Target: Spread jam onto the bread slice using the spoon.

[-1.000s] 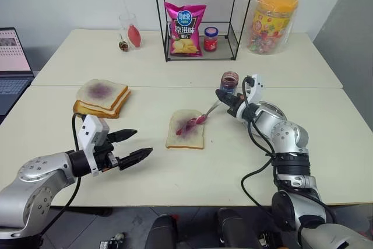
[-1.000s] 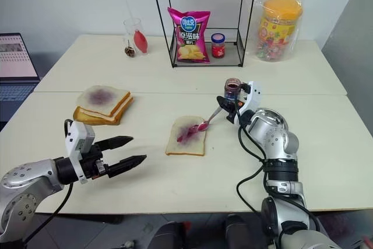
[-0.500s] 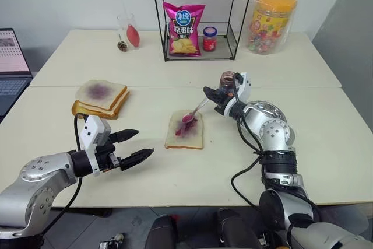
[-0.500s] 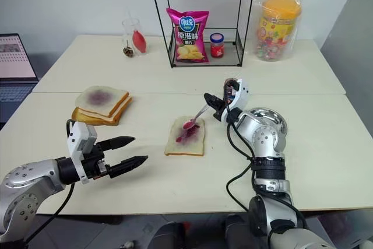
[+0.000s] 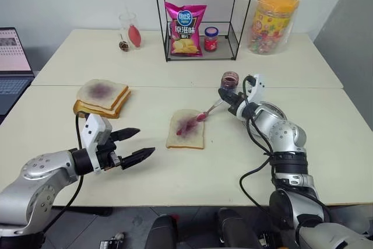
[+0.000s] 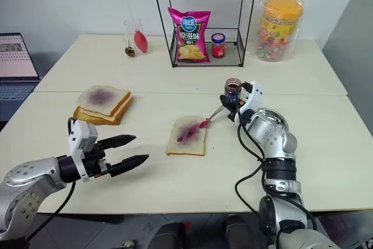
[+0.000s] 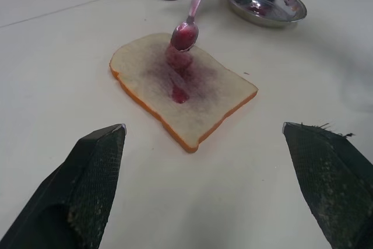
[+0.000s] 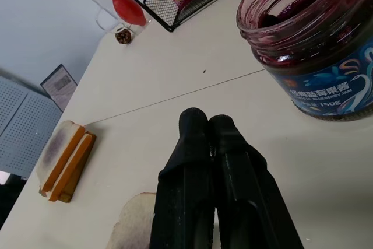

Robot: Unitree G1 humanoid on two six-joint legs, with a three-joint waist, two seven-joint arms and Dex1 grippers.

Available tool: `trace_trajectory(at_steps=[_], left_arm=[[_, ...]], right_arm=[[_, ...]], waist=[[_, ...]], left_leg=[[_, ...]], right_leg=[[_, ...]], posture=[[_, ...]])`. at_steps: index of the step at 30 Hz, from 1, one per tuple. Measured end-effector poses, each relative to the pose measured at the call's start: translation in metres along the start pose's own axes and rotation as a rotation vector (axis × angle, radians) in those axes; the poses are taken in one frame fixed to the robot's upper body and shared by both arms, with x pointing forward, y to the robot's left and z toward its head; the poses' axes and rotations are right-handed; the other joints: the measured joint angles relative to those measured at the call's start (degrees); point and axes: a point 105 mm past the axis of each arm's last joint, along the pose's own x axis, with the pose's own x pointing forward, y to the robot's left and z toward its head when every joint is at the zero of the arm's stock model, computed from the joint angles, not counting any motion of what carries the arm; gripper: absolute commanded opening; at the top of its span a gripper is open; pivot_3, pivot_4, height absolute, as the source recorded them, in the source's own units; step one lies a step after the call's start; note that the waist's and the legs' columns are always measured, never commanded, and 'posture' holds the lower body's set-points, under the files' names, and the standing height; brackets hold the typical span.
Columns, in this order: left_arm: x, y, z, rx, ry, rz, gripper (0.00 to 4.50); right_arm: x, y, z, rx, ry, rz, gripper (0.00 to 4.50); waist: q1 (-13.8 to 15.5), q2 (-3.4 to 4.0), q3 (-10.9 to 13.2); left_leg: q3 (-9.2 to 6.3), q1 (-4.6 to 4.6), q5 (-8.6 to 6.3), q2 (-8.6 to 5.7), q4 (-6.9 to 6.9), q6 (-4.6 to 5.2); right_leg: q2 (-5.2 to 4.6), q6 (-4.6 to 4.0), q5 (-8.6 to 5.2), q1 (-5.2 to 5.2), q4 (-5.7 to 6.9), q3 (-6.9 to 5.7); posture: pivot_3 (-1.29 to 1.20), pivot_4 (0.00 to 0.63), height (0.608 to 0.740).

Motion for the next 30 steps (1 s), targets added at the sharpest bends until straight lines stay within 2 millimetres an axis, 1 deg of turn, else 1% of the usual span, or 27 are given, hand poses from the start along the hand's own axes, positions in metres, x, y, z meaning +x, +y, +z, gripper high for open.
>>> trace_trajectory(at_steps=[1,3,6,8,10,12,16,19,20,21,23,25,27,30], left_arm=[[0.001,0.001,0.001,0.003,0.0,-0.002,4.5],[0.004,0.002,0.01,0.028,-0.008,-0.024,4.5],[0.012,0.002,0.039,0.119,-0.035,-0.084,4.5],[0.019,-0.001,0.058,0.18,-0.053,-0.132,4.5],[0.03,-0.007,0.072,0.229,-0.061,-0.201,4.5],[0.038,-0.011,0.076,0.246,-0.054,-0.249,4.5],[0.064,-0.026,0.085,0.296,-0.059,-0.389,4.5],[0.08,-0.035,0.088,0.33,-0.065,-0.46,4.5],[0.088,-0.037,0.086,0.347,-0.061,-0.482,4.5],[0.098,-0.039,0.084,0.361,-0.064,-0.497,4.5],[0.111,-0.039,0.076,0.367,-0.05,-0.516,4.5],[0.125,-0.039,0.072,0.379,-0.05,-0.529,4.5],[0.139,-0.038,0.064,0.399,-0.04,-0.536,4.5],[0.15,-0.034,0.054,0.396,-0.029,-0.527,4.5]], right_arm=[[0.0,0.002,-0.001,0.012,0.003,0.011,0.05],[-0.003,0.017,0.002,0.068,-0.002,0.086,0.05],[-0.015,0.051,0.015,0.088,-0.015,0.238,0.05],[-0.026,0.065,0.026,0.077,-0.034,0.299,0.05],[-0.039,0.066,0.041,0.059,-0.07,0.303,0.05],[-0.046,0.06,0.05,0.049,-0.097,0.273,0.05],[-0.071,0.034,0.075,-0.006,-0.192,0.117,0.05],[-0.091,0.012,0.085,-0.058,-0.241,0.004,0.05],[-0.101,-0.002,0.088,-0.085,-0.257,-0.066,0.05],[-0.111,-0.019,0.088,-0.1,-0.27,-0.143,0.05],[-0.123,-0.04,0.087,-0.1,-0.295,-0.233,0.05],[-0.134,-0.056,0.088,-0.108,-0.324,-0.306,0.05],[-0.142,-0.076,0.084,-0.107,-0.338,-0.371,0.05],[-0.147,-0.097,0.075,-0.078,-0.34,-0.419,0.05]], waist=[[0.0,0.0,0.0],[0.0,0.0,0.03],[0.18,-0.02,0.05],[0.28,-0.02,0.04],[0.33,-0.04,0.03],[0.27,-0.04,0.04],[0.39,-0.04,0.04],[0.49,-0.04,0.04],[0.59,-0.04,0.04],[0.74,-0.04,0.03],[0.65,-0.04,0.04],[0.65,-0.03,0.03],[0.53,-0.03,0.03],[0.28,-0.03,0.03]], left_leg=[[0.0,0.0,0.0,0.0,0.0,0.0],[-0.02,-0.02,0.0,0.0,0.0,0.0],[-0.12,-0.07,0.0,0.01,0.0,0.0],[-0.09,-0.05,0.0,-0.02,0.01,0.0],[-0.03,-0.07,0.0,-0.06,0.03,0.0],[-0.02,-0.08,0.0,-0.07,0.02,0.0],[-0.03,-0.09,0.0,-0.06,-0.01,0.0],[-0.02,-0.09,0.0,-0.06,-0.03,0.0],[0.0,-0.09,0.0,-0.08,-0.03,0.01],[0.0,-0.08,0.0,-0.08,-0.01,0.01],[0.07,-0.07,0.0,-0.09,0.0,0.01],[0.04,-0.06,0.0,-0.09,0.02,0.01],[0.06,-0.04,0.0,-0.09,0.05,0.01],[0.06,-0.03,0.01,-0.09,0.06,0.02]], right_leg=[[0.0,0.0,0.0,0.0,0.0,0.0],[0.01,0.0,0.0,-0.03,0.03,-0.02],[0.04,0.0,0.0,-0.03,0.01,-0.09],[0.03,0.02,-0.01,0.03,-0.05,-0.06],[-0.02,0.08,-0.01,0.06,-0.09,-0.03],[-0.03,0.09,-0.01,0.04,-0.09,-0.01],[0.0,0.09,-0.02,0.01,-0.07,-0.01],[0.01,0.1,-0.03,0.02,-0.1,0.0],[0.0,0.11,-0.04,0.02,-0.1,0.02],[0.0,0.11,-0.04,0.03,-0.09,0.02],[0.01,0.12,-0.04,0.0,-0.04,0.14],[0.02,0.12,-0.03,0.03,-0.03,0.1],[0.04,0.15,-0.01,0.03,-0.01,0.14],[0.05,0.16,-0.01,0.03,0.02,0.16]], posture=[[0.0,0.15,0.74],[0.0,0.15,0.74],[0.0,0.15,0.74],[0.0,0.15,0.74],[0.0,0.15,0.74],[0.0,0.15,0.74],[0.0,0.15,0.74],[0.0,0.15,0.74],[0.0,0.15,0.74],[0.0,0.15,0.74],[0.0,0.15,0.74],[0.0,0.15,0.74],[0.0,0.15,0.74],[0.0,0.15,0.74]])
